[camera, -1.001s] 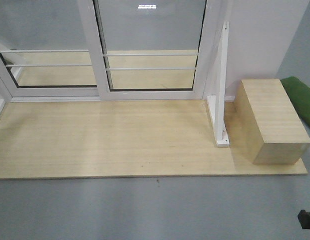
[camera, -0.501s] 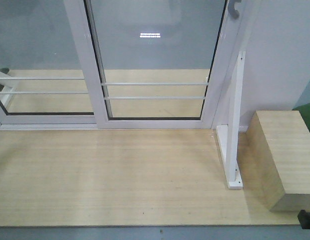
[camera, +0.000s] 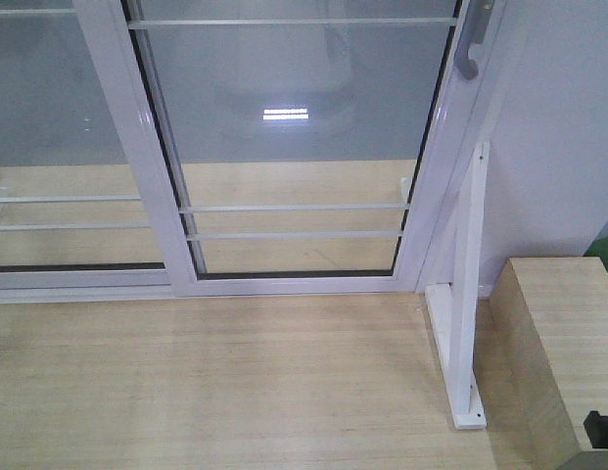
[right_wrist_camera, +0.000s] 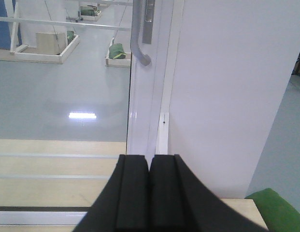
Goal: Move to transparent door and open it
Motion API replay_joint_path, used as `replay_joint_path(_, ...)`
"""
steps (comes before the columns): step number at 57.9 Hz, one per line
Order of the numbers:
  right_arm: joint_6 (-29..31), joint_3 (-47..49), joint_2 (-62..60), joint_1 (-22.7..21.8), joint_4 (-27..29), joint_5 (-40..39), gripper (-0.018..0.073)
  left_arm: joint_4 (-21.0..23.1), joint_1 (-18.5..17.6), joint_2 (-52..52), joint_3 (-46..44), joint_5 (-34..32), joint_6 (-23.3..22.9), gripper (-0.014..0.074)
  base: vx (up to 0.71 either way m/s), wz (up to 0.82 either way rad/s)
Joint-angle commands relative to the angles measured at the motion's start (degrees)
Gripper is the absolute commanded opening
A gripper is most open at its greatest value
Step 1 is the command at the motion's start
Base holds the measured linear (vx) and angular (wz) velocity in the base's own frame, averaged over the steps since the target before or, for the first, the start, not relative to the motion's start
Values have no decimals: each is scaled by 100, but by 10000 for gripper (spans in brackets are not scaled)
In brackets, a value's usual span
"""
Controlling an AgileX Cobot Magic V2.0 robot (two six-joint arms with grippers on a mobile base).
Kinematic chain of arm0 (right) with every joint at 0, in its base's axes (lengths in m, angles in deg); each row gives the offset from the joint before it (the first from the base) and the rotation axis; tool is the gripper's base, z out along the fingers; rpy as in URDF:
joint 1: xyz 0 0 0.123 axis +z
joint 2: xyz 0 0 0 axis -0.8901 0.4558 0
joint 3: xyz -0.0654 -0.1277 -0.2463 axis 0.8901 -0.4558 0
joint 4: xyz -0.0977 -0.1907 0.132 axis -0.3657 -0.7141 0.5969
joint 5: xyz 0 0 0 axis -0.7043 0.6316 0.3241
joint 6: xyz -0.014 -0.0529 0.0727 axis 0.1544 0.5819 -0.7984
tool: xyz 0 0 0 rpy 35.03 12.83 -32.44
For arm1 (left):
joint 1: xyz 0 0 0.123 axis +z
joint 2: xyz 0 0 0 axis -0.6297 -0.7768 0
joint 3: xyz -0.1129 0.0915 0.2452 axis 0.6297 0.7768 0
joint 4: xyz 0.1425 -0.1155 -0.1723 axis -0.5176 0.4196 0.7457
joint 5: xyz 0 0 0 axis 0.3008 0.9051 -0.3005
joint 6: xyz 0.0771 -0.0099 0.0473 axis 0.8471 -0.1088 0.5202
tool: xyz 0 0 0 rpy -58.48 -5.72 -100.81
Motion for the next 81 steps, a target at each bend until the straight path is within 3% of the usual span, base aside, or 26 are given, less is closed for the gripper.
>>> replay_joint_path(1, 17, -83, -79, -25, -5, -494, -5, 53, -20, -52, 163, -461, -58, -3, 29, -4)
replay_joint_path(81, 17, -83, -79, -25, -5, -494, -5, 53, -20, -52, 163, -461, -58, -3, 14, 0)
